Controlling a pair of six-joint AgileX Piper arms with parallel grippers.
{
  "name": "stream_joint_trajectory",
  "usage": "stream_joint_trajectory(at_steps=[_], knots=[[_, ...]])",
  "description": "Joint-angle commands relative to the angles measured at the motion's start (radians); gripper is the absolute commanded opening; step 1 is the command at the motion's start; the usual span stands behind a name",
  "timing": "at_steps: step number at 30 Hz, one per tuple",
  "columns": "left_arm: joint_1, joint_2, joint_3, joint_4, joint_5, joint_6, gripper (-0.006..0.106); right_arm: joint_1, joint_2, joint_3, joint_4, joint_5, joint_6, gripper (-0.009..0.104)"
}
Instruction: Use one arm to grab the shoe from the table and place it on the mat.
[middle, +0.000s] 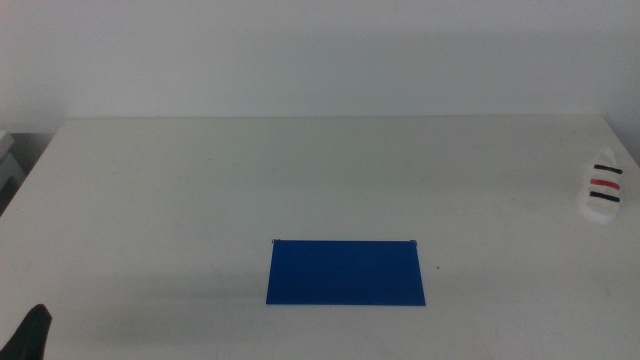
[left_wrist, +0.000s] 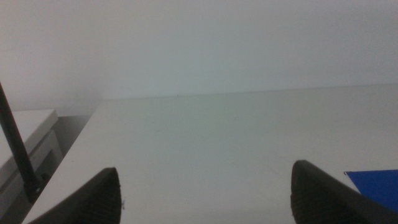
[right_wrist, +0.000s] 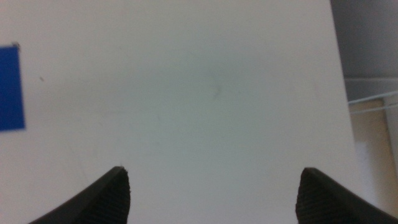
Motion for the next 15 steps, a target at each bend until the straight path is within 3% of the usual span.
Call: stream_joint_trajectory(at_steps=[1,4,8,15], knots=[[-0.004,-0.014,0.007,-0.010,-0.082,-0.005,0.094,-0.001,0.056,-0.097,-0.004,0.014,0.038,0.092],[-0.004,-0.014,0.007,-0.010,-0.082,-0.005,0.094,-0.005,0.138,-0.182,-0.026,0.044,0.060,0.092],[-0.004,-0.014,0.007,-0.010,-0.082,-0.005,0.094,-0.030,0.269,-0.279,-0.117,0.075,0.201,0.092],[-0.004,-0.014,0.007,-0.010,-0.082,-0.005,0.094,-0.041,0.473,-0.423,-0.133,0.074,0.301,0.092]])
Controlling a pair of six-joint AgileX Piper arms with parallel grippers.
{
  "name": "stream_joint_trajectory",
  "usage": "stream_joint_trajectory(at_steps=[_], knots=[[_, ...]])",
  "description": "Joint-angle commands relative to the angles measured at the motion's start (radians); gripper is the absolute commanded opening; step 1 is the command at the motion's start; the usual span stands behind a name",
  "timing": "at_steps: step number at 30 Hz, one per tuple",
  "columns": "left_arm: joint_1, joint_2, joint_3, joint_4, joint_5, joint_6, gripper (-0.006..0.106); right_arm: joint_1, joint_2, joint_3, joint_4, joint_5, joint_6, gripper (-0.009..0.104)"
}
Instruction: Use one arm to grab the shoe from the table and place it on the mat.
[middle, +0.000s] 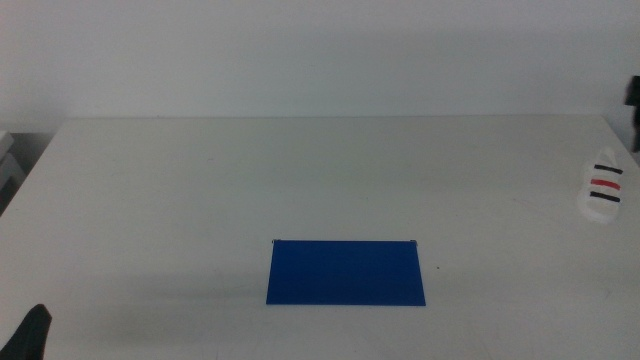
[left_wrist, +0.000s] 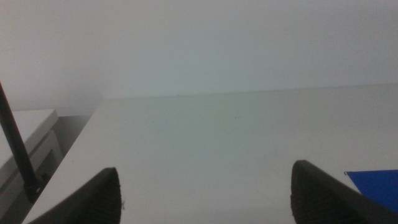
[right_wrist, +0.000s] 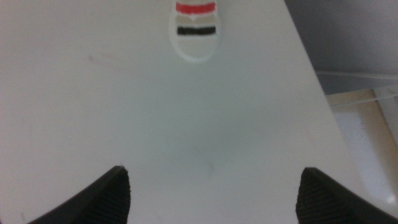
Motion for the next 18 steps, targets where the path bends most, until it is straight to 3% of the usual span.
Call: stream_joint_trajectory(at_steps=[1,11,18], knots=[[-0.004,-0.014,0.007,-0.010,-0.082,-0.005,0.094,-0.008,0.037,-0.084,-0.031,0.046,0.053,0.092],[-0.004,-0.014,0.007,-0.010,-0.082,-0.005,0.094,-0.008,0.336,-0.368,-0.039,0.046,0.103,0.092],[-0.004,-0.014,0.007,-0.010,-0.082,-0.005,0.094,-0.009,0.415,-0.402,-0.073,0.044,0.219,0.092]])
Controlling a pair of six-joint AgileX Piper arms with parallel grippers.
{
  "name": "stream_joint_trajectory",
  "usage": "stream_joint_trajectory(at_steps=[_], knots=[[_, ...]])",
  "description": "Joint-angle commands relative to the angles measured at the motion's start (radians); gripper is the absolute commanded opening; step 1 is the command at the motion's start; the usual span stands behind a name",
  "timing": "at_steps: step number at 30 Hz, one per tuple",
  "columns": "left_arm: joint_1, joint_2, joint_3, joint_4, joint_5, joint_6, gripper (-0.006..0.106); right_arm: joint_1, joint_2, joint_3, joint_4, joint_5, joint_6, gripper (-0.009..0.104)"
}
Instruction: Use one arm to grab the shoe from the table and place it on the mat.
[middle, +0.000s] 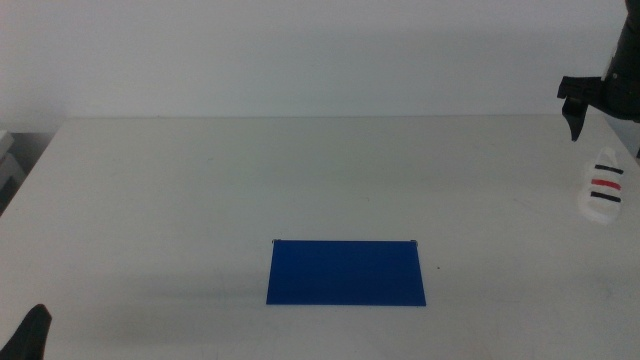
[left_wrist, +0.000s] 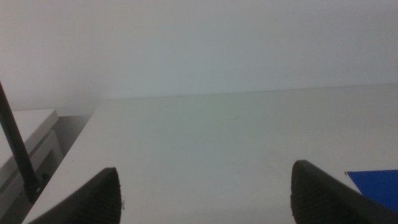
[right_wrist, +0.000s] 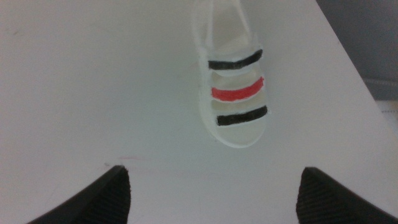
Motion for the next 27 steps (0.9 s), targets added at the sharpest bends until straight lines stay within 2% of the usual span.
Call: stream_joint_trajectory(at_steps=[1,9,13,15,21,23,27], knots=[[-0.004,-0.014,0.007,-0.010,-0.082,-0.005,0.094,-0.009,-0.051,-0.034,-0.046,0.053,0.031,0.092],[-0.004,-0.014,0.007,-0.010,-0.082,-0.005,0.094,-0.009,-0.047,-0.034,-0.089,0.052,0.033,0.092],[-0.004,-0.014,0.007,-0.010,-0.082,-0.005,0.094,-0.011,-0.047,-0.034,-0.086,0.054,0.044,0.092],[-0.004,-0.014,0.007,-0.010,-0.082,-0.005,0.094,-0.026,-0.047,-0.034,-0.060,0.054,0.043,0.092],[-0.004,-0.014,0.007,-0.010,-0.082,-0.005,0.094,-0.111,-0.021,-0.034,0.109,0.026,0.007,0.092],[-0.004,-0.014,0.007,-0.010,-0.082,-0.005,0.094,-0.122,-0.001,-0.034,0.119,0.017,-0.015,0.092],[-0.004,-0.014,0.007,-0.010,-0.082,-0.005,0.094,-0.118,0.044,-0.034,0.086,-0.001,-0.023,0.092]])
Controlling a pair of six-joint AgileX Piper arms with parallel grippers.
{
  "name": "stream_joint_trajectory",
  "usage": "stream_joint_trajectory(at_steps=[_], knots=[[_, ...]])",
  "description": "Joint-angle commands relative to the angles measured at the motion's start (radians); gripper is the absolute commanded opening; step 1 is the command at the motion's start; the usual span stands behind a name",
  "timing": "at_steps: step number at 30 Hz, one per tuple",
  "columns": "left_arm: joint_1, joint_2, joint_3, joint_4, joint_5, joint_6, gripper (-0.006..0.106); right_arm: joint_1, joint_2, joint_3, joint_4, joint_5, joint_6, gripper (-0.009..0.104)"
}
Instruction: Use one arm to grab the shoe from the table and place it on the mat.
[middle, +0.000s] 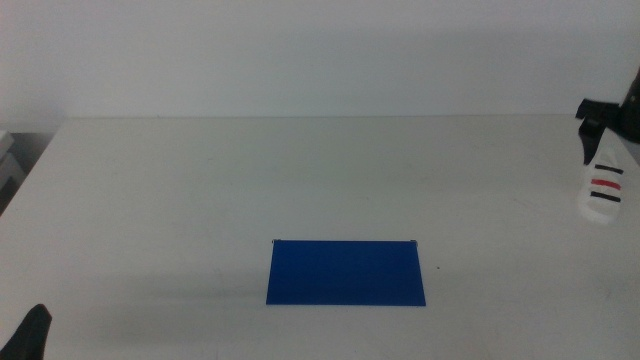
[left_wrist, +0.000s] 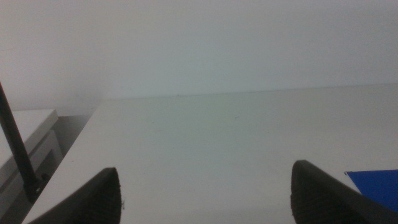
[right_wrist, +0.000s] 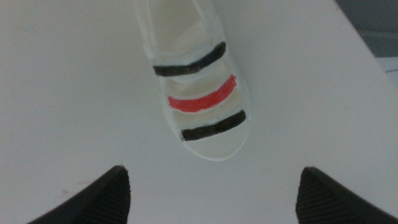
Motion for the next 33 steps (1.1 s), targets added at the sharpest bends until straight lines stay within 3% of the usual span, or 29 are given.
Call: stream_joint_trajectory(at_steps=[1,12,20,33], knots=[[-0.004,-0.014,0.007,-0.010,-0.082,-0.005,0.094,-0.002,-0.032,-0.031,-0.029,-0.004,-0.014,0.092],[-0.004,-0.014,0.007,-0.010,-0.082,-0.005,0.094,-0.002,0.018,-0.031,-0.066,-0.092,-0.058,0.092],[-0.004,-0.014,0.007,-0.010,-0.082,-0.005,0.094,-0.005,0.046,-0.031,-0.136,-0.155,-0.058,0.092],[-0.004,-0.014,0.007,-0.010,-0.082,-0.005,0.094,-0.013,0.093,-0.031,-0.135,-0.279,-0.080,0.092]])
